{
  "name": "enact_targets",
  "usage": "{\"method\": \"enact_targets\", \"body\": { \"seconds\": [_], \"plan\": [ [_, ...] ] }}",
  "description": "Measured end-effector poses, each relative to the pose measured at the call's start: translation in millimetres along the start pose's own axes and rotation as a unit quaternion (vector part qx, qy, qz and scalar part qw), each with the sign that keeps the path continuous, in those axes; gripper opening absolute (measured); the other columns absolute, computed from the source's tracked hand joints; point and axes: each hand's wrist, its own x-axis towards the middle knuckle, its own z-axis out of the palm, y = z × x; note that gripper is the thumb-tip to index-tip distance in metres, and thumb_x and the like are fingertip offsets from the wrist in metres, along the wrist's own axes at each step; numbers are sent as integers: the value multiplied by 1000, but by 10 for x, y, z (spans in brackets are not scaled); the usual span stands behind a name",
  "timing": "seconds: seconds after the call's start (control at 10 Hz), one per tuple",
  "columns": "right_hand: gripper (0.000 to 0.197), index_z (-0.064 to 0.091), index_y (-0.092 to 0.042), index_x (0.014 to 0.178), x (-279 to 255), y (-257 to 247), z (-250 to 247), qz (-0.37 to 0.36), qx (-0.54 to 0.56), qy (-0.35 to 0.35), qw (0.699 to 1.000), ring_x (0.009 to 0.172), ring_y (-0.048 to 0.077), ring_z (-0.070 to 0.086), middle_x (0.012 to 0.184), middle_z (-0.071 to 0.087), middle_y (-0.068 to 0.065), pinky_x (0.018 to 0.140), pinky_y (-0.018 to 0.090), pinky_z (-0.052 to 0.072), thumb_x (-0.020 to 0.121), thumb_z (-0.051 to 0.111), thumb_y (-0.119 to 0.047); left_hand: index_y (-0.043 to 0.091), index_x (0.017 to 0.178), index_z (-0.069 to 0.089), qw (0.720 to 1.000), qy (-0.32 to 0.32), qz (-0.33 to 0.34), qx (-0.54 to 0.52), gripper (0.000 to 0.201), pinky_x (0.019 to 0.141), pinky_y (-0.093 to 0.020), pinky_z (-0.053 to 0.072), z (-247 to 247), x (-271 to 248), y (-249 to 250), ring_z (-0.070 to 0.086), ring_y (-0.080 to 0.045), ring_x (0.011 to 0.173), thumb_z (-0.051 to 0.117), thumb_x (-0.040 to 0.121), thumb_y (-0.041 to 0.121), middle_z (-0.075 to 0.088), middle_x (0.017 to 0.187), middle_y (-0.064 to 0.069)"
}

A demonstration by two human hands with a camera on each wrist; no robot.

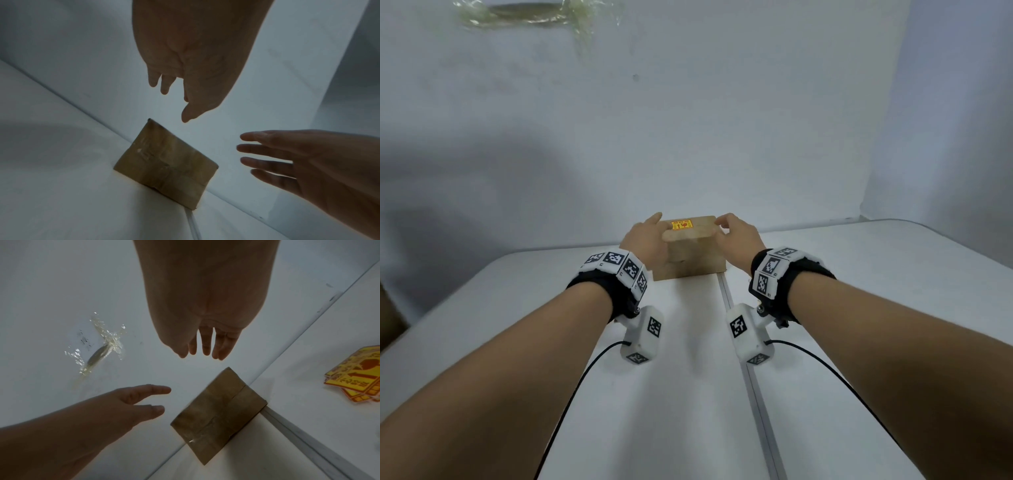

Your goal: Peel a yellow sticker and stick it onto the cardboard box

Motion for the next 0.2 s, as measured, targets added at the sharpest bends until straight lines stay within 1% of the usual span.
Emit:
{"method": "enact_targets", "body": {
  "seconds": [0.1,0.2],
  "plan": [
    [35,53,-13,127,-123,-37,-61,-21,45,0,999,121,24,53,136,53,7,102,36,45,94,44,-20,20,139,44,998,29,49,-15,53,113,-39,30,-169,-119,132,30,-29,141,46,88,9,18,160,-3],
    [32,55,-18,125,-240,-117,-167,-46,101,13,994,119,19,54,135,54,1,97,29,46,94,46,-19,21,136,48,993,68,67,-75,47,112,-33,31,-352,-207,191,34,-23,140,49,91,11,24,159,-2]
  ]
}}
